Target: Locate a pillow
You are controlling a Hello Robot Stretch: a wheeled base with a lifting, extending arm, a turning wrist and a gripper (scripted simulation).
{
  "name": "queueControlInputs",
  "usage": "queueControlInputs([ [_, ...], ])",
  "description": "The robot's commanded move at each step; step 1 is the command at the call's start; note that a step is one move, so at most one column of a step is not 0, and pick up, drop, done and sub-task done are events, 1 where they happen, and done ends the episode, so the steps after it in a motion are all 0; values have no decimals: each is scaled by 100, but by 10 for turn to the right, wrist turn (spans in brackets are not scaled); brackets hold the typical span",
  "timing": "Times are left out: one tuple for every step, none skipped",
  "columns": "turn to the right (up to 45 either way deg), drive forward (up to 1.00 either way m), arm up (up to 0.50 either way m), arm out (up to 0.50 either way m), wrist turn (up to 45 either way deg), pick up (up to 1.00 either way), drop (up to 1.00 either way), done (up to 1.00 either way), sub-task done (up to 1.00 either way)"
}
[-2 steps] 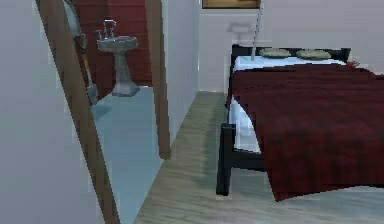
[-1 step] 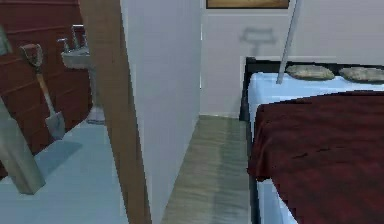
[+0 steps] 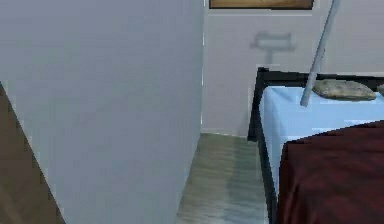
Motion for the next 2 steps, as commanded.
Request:
queueControlInputs([
  [90, 0, 0, 0, 0, 0, 0, 0, 0],
  [0, 100, 0, 0, 0, 0, 0, 0, 0],
])
